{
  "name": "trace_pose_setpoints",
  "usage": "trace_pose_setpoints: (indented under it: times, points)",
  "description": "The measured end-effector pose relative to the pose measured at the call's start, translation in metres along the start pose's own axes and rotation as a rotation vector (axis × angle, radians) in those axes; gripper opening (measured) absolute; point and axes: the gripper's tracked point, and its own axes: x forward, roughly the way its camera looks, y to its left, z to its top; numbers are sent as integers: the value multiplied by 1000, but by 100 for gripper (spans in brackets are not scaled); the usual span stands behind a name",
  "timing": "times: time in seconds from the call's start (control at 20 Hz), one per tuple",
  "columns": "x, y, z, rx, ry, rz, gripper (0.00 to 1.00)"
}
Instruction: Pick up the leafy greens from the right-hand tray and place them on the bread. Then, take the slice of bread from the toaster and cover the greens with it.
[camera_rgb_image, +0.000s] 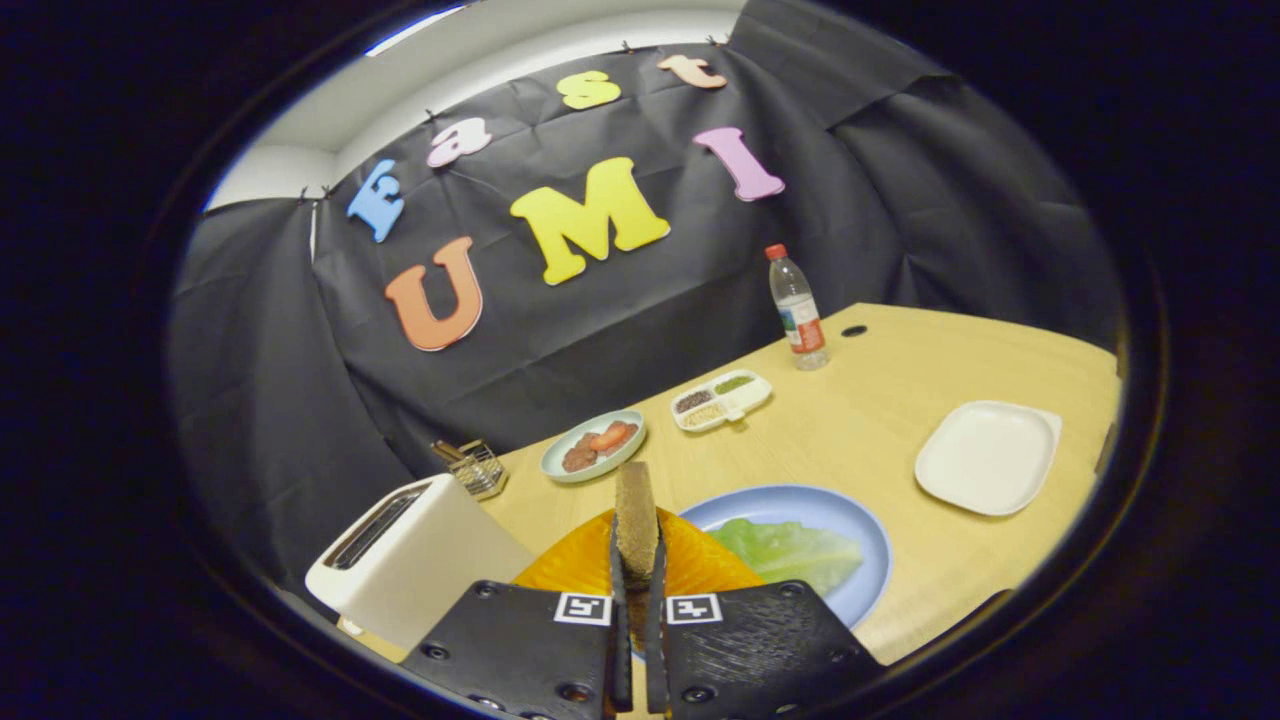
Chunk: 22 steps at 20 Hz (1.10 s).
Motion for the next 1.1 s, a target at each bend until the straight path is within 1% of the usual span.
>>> trace_pose_setpoints:
  times: [0.1,0.15,0.2,0.25,0.3,0.35,0.45,0.5,0.55,0.65,0.75,0.8,0.95,1.05,1.1]
  points:
    - [0,-15,-1,18,9,-22,5]
    - [-1,-22,0,16,11,-33,9]
    - [-1,-31,-1,16,10,-45,9]
    - [-1,-38,-1,22,13,-53,17]
    - [0,-44,-3,29,20,-56,17]
    - [-1,-49,-5,33,27,-60,22]
    - [-3,-58,-6,38,36,-69,28]
    - [-4,-62,-7,37,40,-70,33]
    - [-5,-66,-7,29,43,-81,34]
    - [-6,-80,-6,7,45,-124,42]
    - [-12,-85,-1,0,38,-133,51]
    - [-16,-86,3,-10,23,-137,55]
    - [-35,-83,33,-94,-68,-137,75]
    - [-53,-75,57,-174,-139,-127,79]
    - [-62,-69,68,-221,-171,-123,83]
